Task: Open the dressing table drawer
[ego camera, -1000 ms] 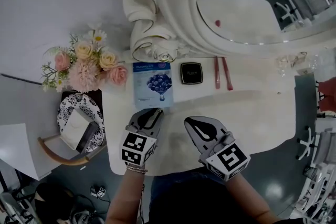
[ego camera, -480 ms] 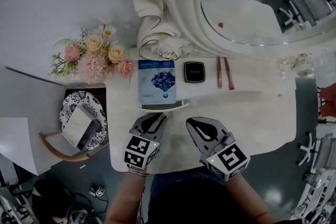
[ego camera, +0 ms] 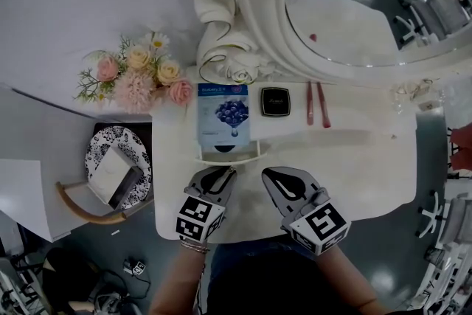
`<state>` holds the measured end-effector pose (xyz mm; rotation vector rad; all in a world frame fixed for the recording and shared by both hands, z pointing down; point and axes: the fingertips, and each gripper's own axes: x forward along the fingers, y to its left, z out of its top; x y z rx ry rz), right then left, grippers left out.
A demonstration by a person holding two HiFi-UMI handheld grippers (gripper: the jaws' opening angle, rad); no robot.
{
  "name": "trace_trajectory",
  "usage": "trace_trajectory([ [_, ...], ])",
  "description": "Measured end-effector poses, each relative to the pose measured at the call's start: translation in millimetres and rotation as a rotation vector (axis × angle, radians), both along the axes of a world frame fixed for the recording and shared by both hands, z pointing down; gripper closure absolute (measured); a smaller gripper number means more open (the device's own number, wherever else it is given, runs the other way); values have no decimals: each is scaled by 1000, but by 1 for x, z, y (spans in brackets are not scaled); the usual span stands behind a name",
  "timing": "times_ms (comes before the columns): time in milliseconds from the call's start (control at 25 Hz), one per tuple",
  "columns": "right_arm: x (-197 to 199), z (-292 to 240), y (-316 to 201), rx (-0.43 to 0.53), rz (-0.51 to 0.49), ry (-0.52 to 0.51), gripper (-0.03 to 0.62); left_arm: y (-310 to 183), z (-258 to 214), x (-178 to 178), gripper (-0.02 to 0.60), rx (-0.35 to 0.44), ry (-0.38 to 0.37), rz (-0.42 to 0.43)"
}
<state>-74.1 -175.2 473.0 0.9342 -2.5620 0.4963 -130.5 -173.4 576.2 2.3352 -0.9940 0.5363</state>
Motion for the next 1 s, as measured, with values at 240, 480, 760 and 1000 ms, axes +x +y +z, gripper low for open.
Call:
trace_trajectory([
  [240, -3, 0, -2, -4, -10, -2, 576, 5, 0, 0, 492, -5, 3, 6],
  [480, -4, -1, -1, -3, -28, 3, 576, 8, 1, -2, 492, -9, -2, -2],
  [760, -6, -5, 0, 6, -41, 6, 576, 12, 1, -1, 491, -7, 13, -6],
  [1000, -4, -6, 2, 6, -37, 1, 576, 16, 0, -3, 479, -11, 22, -19],
])
